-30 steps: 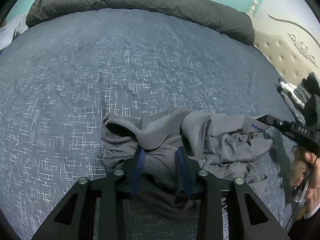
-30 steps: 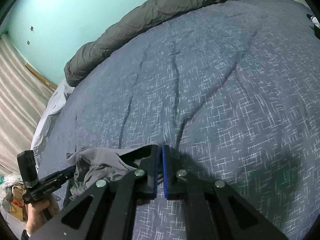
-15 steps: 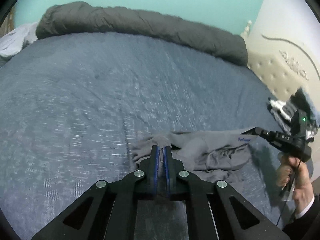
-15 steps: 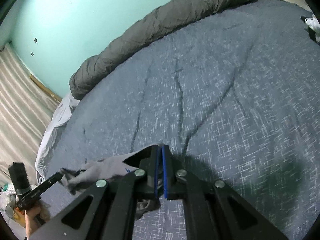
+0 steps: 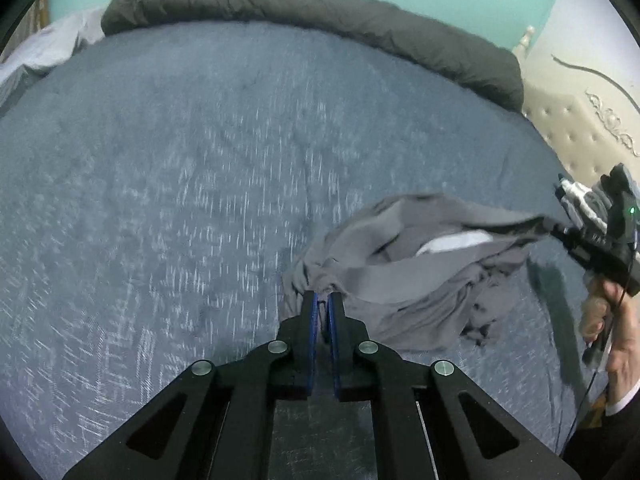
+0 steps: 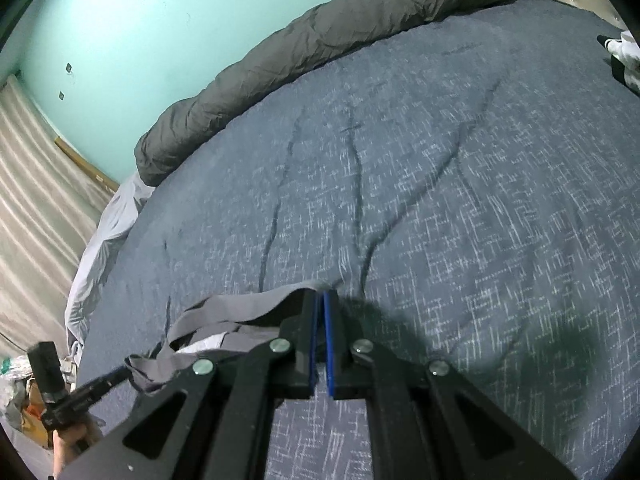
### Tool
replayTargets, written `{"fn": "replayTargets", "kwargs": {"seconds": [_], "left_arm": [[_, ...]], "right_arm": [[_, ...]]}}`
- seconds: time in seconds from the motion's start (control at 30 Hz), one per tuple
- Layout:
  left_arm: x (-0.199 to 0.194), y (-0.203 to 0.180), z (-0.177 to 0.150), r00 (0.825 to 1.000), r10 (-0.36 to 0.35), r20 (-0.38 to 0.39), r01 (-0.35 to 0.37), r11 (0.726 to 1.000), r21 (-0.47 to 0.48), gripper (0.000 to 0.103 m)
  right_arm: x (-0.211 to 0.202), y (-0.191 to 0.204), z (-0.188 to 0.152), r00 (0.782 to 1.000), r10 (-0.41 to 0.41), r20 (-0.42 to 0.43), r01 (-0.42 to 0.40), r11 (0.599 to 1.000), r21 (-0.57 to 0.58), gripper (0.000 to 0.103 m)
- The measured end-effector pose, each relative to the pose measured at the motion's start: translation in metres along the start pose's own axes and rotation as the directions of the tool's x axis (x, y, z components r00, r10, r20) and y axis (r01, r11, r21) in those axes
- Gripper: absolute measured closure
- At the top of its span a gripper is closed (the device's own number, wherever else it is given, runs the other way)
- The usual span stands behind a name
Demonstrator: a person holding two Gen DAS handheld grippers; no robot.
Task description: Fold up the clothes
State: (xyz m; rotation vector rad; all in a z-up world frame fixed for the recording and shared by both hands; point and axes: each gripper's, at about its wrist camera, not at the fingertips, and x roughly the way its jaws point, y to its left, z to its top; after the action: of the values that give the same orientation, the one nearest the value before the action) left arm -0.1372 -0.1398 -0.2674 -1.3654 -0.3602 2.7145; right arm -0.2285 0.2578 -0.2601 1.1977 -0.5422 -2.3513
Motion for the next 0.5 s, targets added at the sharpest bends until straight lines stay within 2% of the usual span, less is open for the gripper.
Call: {"fn": "replayTargets", "kwargs": {"seconds": [0.1, 0.17, 0.2, 0.3, 0.4, 0.5], "left_arm": [[-0.005, -0.007, 0.007, 0.999, -0.025, 0.035, 0.025, 1.0, -0.007, 0.093], [-0.003, -0.009, 0.009, 0.999, -0.026, 0.038, 0.026, 1.0, -0.003, 0.078], [-0.002, -0.01, 0.01, 0.999, -0.027, 0.037, 0.027, 1.0, -0.002, 0.075], [0.004, -0.015, 0.008, 0.999, -0.04, 0.034, 0.04, 0.999, -0.004, 0.074], [0.006, -0.027, 0.011, 0.998, -0.048, 0.048, 0.046, 0.998, 0.046, 0.074], [0.015, -0.035, 0.012, 0.999, -0.011, 0.031, 0.008, 0.995, 0.101, 0.074]], "right_arm": [[0.0, 0.0, -0.002, 1.0, 0.001, -0.005, -0.001, 1.0, -0.007, 0.1], [0.0, 0.0, -0.002, 1.0, 0.004, -0.007, -0.004, 1.0, -0.008, 0.1], [0.001, -0.001, -0.002, 1.0, 0.006, -0.009, -0.006, 1.0, -0.006, 0.1], [0.004, -0.004, -0.003, 1.0, 0.005, -0.018, -0.005, 1.0, 0.0, 0.1], [0.007, -0.005, -0.004, 1.0, 0.006, -0.022, -0.006, 1.0, 0.005, 0.1], [0.007, -0.004, -0.003, 1.0, 0.009, -0.021, -0.009, 1.0, 0.003, 0.1]]}}
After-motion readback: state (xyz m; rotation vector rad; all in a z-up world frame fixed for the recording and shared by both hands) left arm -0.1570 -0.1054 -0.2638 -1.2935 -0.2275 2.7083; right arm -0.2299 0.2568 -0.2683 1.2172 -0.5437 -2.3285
